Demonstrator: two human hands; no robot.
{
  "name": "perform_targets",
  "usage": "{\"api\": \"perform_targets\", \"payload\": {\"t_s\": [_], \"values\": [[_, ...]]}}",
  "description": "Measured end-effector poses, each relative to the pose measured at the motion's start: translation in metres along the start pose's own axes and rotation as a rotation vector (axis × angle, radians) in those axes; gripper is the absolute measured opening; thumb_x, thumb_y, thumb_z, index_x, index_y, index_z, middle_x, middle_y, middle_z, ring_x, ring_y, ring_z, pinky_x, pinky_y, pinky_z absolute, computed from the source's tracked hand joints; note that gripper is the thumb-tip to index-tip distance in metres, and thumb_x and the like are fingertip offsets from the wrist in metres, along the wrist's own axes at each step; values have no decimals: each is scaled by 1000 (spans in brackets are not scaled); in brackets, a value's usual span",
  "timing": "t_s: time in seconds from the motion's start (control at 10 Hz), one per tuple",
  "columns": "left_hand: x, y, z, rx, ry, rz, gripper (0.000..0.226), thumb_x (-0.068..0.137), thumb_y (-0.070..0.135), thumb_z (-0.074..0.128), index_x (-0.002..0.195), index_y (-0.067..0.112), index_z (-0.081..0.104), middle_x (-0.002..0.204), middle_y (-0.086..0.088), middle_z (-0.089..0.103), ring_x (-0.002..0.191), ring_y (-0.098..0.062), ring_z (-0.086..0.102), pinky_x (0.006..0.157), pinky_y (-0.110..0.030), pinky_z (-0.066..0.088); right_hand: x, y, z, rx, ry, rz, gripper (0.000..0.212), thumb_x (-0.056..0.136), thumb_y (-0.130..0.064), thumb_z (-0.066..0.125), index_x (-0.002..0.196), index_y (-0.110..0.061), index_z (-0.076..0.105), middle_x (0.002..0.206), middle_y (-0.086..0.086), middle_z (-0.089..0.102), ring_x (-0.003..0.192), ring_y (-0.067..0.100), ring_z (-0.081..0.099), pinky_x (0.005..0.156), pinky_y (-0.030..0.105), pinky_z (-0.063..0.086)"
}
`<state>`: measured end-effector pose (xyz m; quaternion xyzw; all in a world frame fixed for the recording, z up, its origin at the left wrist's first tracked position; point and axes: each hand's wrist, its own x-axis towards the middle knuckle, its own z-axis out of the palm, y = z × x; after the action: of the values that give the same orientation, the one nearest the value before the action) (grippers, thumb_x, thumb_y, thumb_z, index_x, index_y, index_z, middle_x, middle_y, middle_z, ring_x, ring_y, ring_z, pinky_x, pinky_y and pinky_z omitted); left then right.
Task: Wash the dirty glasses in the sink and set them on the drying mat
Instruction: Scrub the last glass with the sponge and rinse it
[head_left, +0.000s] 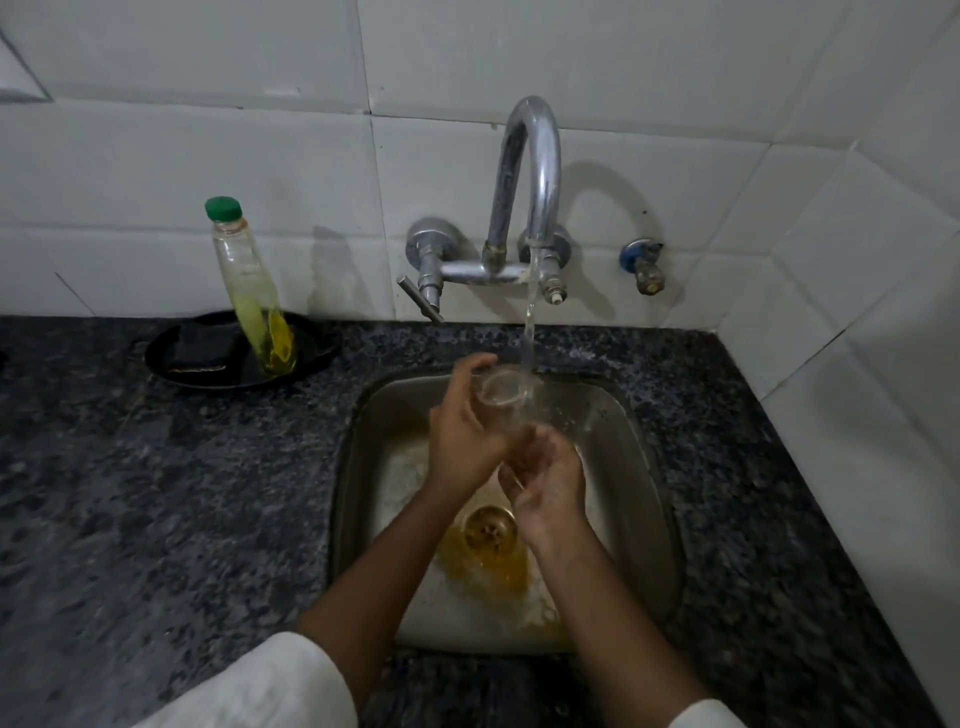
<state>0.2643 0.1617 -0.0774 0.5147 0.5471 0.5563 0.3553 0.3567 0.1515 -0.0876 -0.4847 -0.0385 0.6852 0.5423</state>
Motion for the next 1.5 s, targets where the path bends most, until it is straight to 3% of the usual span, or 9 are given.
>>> {"api": "perform_targets", "payload": {"t_s": [0.2, 0.4, 0.6, 0.7, 0.9, 1.0, 1.2, 1.4, 1.5], "values": [[6, -31, -10, -653, -240, -899, 56, 89, 53, 61, 121, 7, 66, 113, -12, 68, 106, -28, 63, 100, -44, 48, -4, -14, -11, -1774, -318, -933, 25, 90, -28, 51, 114, -31, 60, 106, -3, 70, 95, 18, 66, 71, 37, 55], [-13, -39, -1, -998, -81, -825, 37, 97, 34, 54, 103, 0, 68, 95, -16, 71, 77, -24, 72, 59, -33, 60, -10, -28, 12, -1138, -396, -482, 20, 89, -19, 63, 95, -1, 70, 87, 15, 71, 77, 22, 66, 64, 29, 52], [2, -42, -6, -616, -150, -871, 52, 86, 51, 66, 111, 6, 70, 93, -13, 70, 75, -19, 64, 64, -28, 55, -3, -36, 2, -1942, -428, -765, 25, 96, -25, 48, 105, -10, 65, 99, 13, 69, 90, 31, 67, 70, 37, 52], [-3, -37, -4, -924, -204, -774, 39, 96, 39, 55, 102, 4, 71, 102, -17, 68, 85, -25, 67, 69, -36, 59, -9, -25, 18, -1083, -325, -491, 20, 96, -24, 55, 91, -15, 72, 92, 7, 74, 84, 22, 70, 68, 35, 55], [7, -37, -12, -604, -218, -874, 53, 86, 53, 65, 107, 5, 71, 94, -12, 70, 82, -21, 66, 76, -33, 53, -2, -35, -5, -2237, -568, -982, 28, 89, -23, 48, 114, -18, 60, 103, 8, 69, 92, 28, 66, 62, 33, 43], [-5, -32, -8, -899, -156, -804, 36, 94, 34, 60, 106, 1, 67, 91, -15, 68, 70, -18, 67, 59, -26, 57, -1, -24, 13, -1287, -383, -602, 23, 89, -12, 51, 93, -15, 74, 80, 5, 71, 73, 23, 66, 64, 33, 54], [6, -35, -13, -552, -178, -881, 43, 84, 52, 68, 96, 12, 71, 78, -10, 70, 70, -20, 62, 66, -31, 51, 7, -37, -5, -2127, -600, -946, 29, 91, -22, 49, 117, -20, 61, 109, 8, 67, 97, 25, 64, 68, 30, 45], [-3, -34, -5, -957, -145, -737, 35, 91, 40, 63, 100, 6, 70, 93, -14, 70, 80, -23, 68, 65, -28, 58, -2, -19, 9, -1328, -531, -770, 21, 92, -11, 52, 105, -20, 67, 96, -1, 68, 88, 17, 65, 67, 31, 52], [8, -31, -11, -638, -182, -839, 46, 86, 49, 68, 110, 9, 68, 97, -16, 71, 81, -25, 68, 77, -35, 56, 7, -34, -7, -2183, -661, -1039, 23, 90, -20, 51, 113, -24, 53, 106, 1, 64, 94, 22, 63, 67, 35, 51]]}}
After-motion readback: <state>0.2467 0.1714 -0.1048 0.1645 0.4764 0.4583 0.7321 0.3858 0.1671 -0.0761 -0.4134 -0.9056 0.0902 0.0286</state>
